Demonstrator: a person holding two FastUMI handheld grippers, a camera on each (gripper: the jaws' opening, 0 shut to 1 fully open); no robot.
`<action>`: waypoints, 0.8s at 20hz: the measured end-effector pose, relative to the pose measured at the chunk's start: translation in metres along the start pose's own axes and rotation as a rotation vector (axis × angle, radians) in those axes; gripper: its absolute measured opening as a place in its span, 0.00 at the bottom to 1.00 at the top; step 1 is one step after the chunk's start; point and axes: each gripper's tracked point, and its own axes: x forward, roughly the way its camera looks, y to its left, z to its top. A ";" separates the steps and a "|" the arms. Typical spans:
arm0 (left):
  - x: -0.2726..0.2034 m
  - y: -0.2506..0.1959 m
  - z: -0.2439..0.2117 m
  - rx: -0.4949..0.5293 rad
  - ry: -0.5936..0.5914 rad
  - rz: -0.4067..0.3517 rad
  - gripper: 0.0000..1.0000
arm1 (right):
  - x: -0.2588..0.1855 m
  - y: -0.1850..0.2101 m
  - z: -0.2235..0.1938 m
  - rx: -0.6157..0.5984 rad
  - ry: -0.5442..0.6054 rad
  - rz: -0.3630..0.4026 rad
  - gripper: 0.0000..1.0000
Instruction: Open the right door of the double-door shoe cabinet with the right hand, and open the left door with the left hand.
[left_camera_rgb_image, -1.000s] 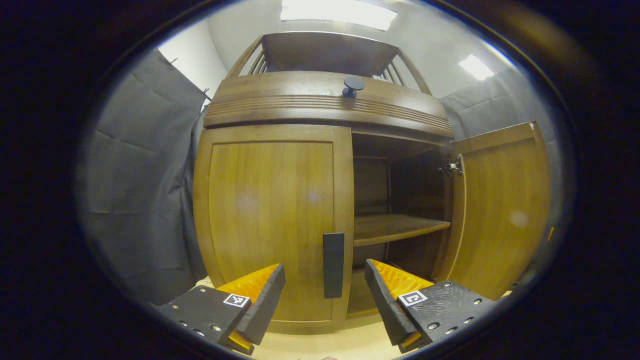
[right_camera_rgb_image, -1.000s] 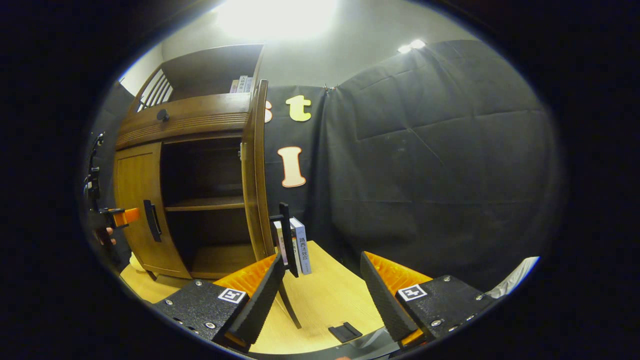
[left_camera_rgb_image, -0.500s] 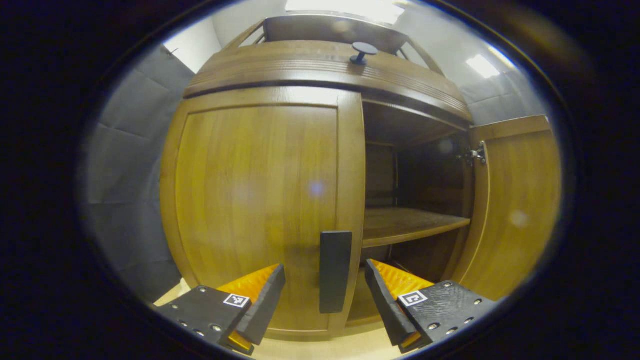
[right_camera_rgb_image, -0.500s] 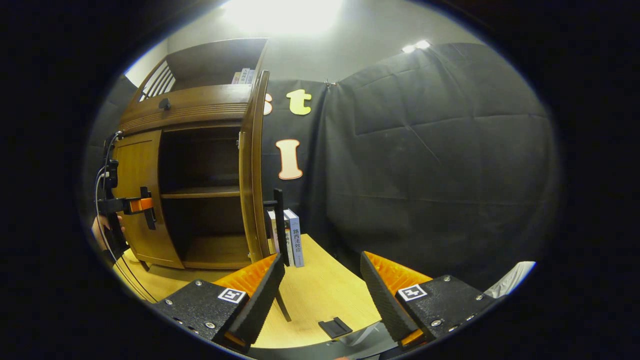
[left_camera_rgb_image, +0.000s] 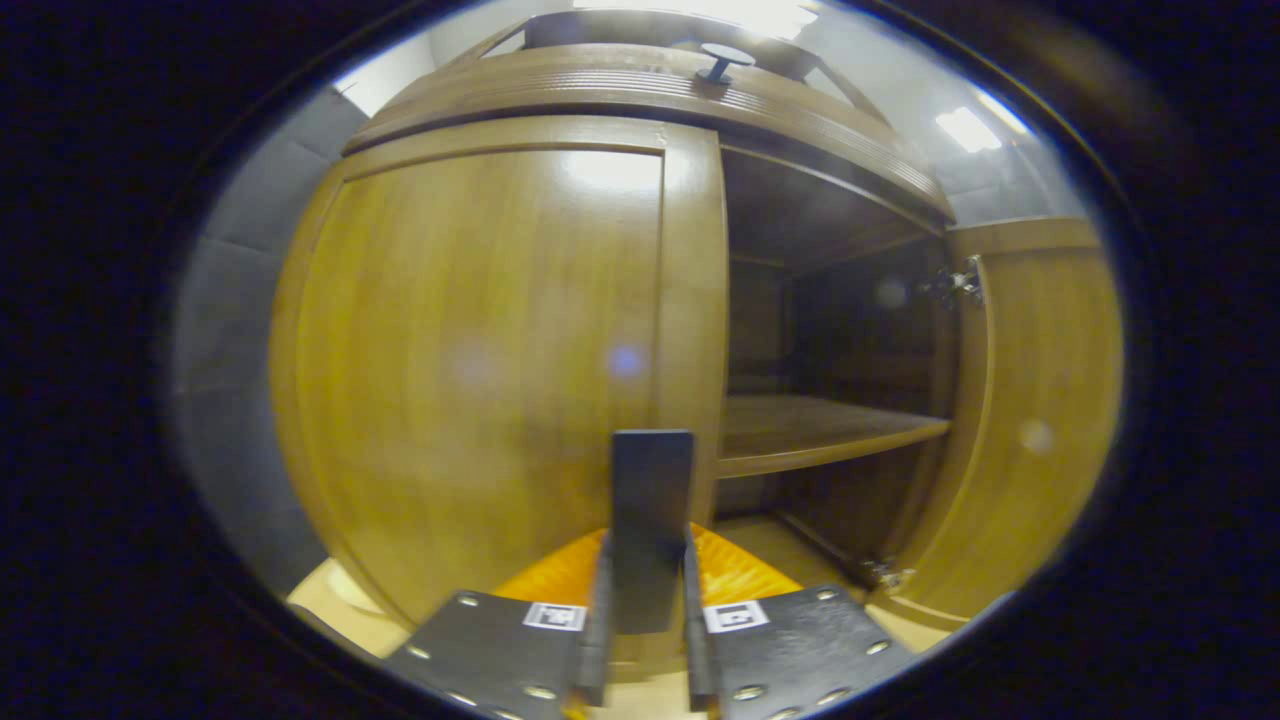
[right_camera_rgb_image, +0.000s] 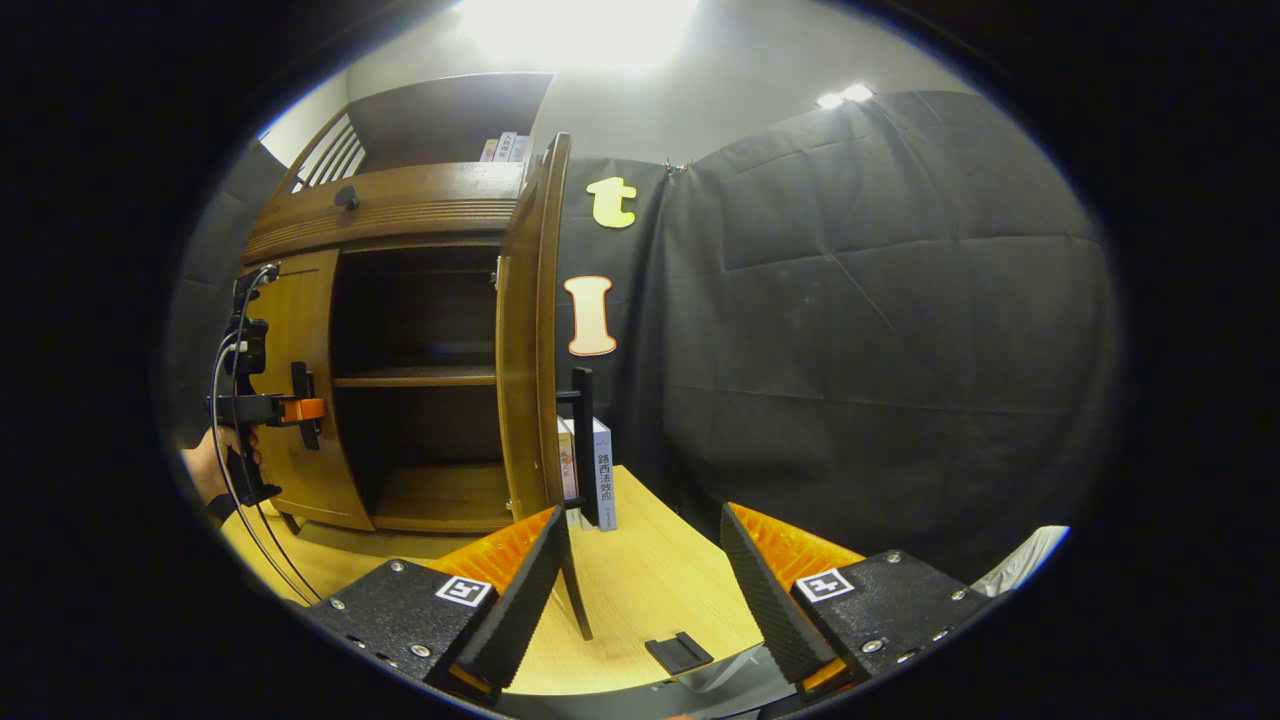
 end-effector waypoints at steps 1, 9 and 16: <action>0.007 -0.001 -0.001 0.019 0.007 0.005 0.30 | 0.001 0.003 -0.001 0.004 0.002 0.008 0.92; -0.006 0.001 0.013 -0.010 0.023 0.000 0.19 | -0.005 0.024 0.004 0.003 -0.015 0.055 0.94; -0.006 -0.001 0.014 -0.016 0.019 -0.028 0.19 | -0.006 0.040 0.014 0.030 -0.041 0.089 0.94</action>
